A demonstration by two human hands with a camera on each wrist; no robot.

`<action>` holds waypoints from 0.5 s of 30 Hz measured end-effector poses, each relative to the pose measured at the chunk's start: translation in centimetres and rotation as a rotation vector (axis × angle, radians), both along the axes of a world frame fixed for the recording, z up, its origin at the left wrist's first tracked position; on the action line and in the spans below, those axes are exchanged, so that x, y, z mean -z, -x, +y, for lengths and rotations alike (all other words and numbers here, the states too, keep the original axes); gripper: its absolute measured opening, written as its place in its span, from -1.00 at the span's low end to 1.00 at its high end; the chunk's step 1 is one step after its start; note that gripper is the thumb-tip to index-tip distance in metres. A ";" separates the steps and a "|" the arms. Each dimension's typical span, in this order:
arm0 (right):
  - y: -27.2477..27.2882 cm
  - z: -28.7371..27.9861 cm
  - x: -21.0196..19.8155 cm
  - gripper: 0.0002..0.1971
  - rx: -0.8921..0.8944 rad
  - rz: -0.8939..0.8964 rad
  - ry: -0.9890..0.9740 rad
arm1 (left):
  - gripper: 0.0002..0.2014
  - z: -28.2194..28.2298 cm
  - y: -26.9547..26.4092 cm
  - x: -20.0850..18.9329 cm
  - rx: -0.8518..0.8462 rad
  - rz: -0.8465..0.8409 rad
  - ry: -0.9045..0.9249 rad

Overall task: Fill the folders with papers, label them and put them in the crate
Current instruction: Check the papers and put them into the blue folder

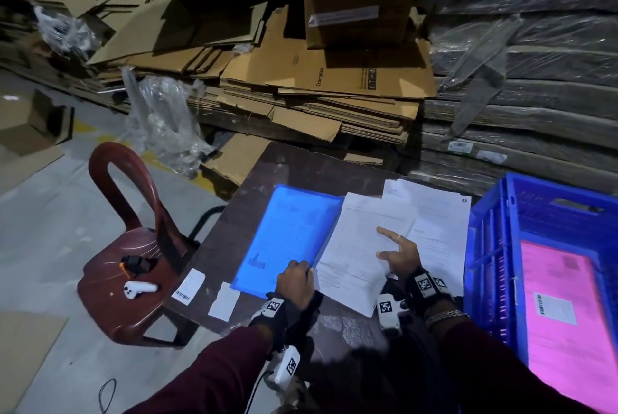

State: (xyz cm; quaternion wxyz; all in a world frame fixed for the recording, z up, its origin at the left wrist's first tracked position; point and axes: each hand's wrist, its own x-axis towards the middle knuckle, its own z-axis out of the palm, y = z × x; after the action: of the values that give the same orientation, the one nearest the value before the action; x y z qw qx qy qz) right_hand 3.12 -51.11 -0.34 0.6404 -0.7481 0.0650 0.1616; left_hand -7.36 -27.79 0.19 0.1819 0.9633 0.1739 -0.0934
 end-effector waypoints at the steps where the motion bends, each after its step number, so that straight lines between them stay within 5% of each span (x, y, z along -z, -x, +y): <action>1: -0.2 0.2 0.2 -0.37 -0.001 0.018 0.005 | -0.75 -0.1 -0.1 0.0 0.013 0.001 0.000; 15: -0.5 -1.0 -0.4 -0.41 -0.128 0.173 0.102 | -0.88 -0.3 -0.9 0.1 0.009 -0.097 0.042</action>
State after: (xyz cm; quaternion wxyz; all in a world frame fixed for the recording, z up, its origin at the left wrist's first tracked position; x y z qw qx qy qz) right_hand 3.61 -52.13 0.01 0.5818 -0.7655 0.0804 0.2627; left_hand -6.48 -28.06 0.11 0.2099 0.9634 0.1586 -0.0512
